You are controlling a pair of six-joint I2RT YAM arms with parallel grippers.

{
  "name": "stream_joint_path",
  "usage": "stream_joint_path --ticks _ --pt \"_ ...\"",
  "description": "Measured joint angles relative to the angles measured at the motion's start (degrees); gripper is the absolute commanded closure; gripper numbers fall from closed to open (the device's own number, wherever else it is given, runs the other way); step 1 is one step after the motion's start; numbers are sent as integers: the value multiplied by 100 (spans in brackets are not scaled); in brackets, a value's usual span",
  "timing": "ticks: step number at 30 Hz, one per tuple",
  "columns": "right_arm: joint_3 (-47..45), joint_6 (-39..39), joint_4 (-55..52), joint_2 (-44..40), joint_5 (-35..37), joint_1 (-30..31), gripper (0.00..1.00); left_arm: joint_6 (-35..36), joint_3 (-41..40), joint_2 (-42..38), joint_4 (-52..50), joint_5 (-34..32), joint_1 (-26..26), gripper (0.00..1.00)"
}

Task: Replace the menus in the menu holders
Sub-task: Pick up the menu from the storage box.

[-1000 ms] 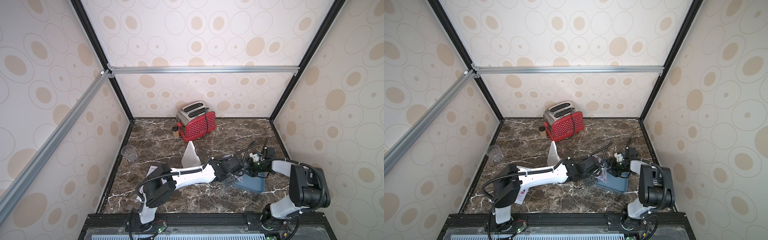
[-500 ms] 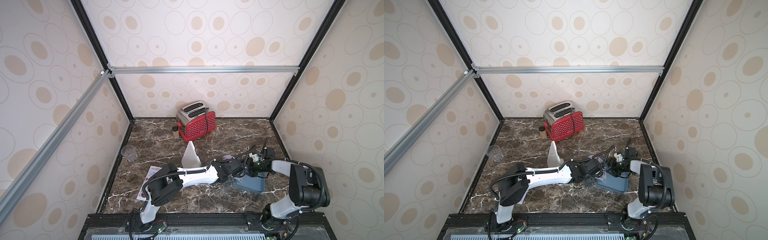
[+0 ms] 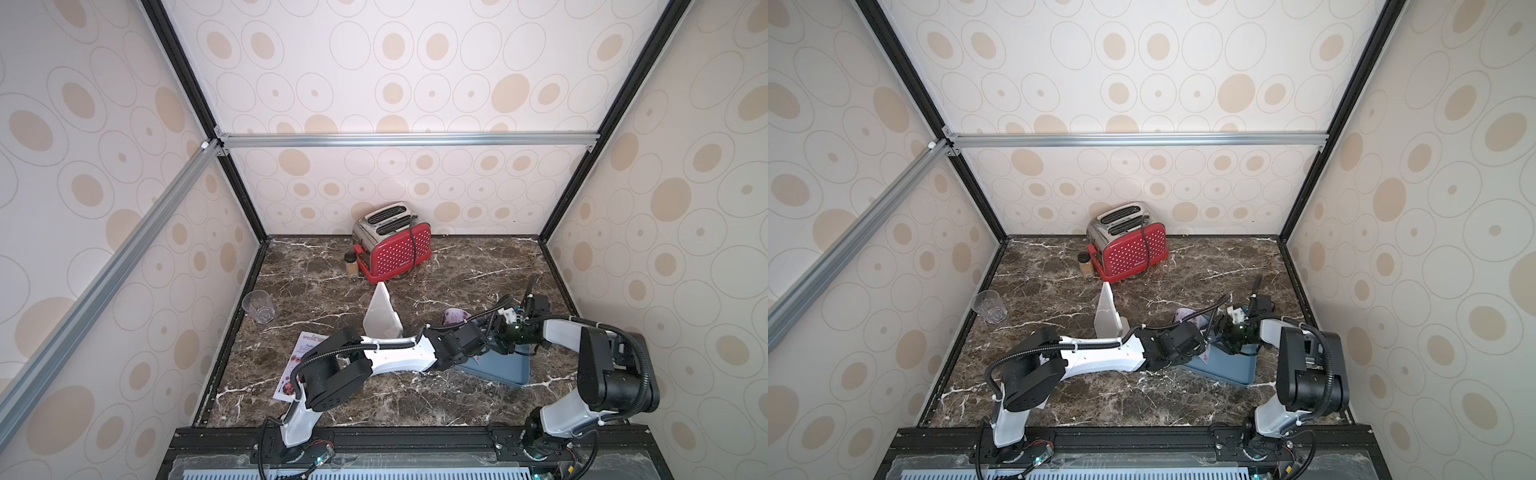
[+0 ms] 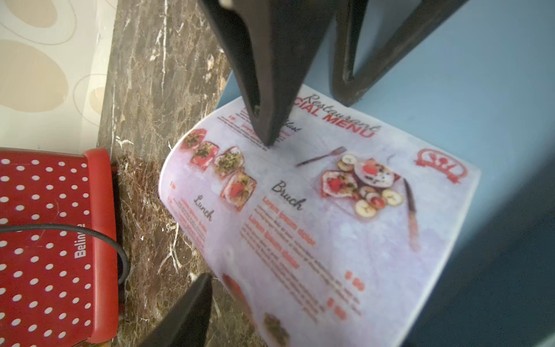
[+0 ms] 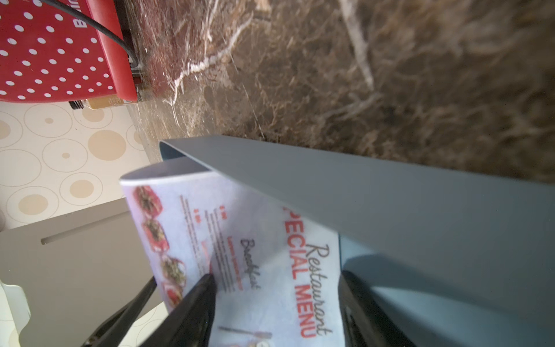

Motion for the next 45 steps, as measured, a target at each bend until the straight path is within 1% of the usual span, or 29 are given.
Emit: stream_joint_path --ticks 4,7,11,16,19,20,25,30,32,36,40,45 --pt "11 59 -188 -160 -11 -24 31 9 -155 0 201 -136 -17 48" --pt "7 195 -323 -409 -83 -120 29 -42 -262 0 350 -236 -33 59" --pt "7 411 -466 -1034 -140 -374 23 -118 -348 0 557 -400 -44 67" --pt "-72 568 -713 -1659 -61 -627 17 -284 -374 0 826 -542 -46 70" --pt "-374 776 -667 -1897 17 -717 15 -413 -376 0 883 -570 -48 71" --pt "-518 903 -579 -1919 2 -723 13 -466 -376 0 898 -575 -48 71" --pt "-1169 1646 57 -1906 -203 -719 11 -643 -376 0 935 -573 -48 71" --pt "-1316 2319 1005 -1670 -503 -719 11 -684 -376 11 933 -570 -48 70" --pt "-1392 2640 1484 -1537 -616 -710 12 -684 -376 22 933 -570 -48 70" --pt "-1419 3071 2100 -1340 -857 -682 17 -686 -376 35 933 -566 -48 68" --pt "-1421 3362 2579 -1193 -1058 -675 29 -686 -376 42 933 -546 -48 68" --pt "-1429 3641 3021 -1049 -1198 -667 52 -684 -376 46 931 -533 -48 67"
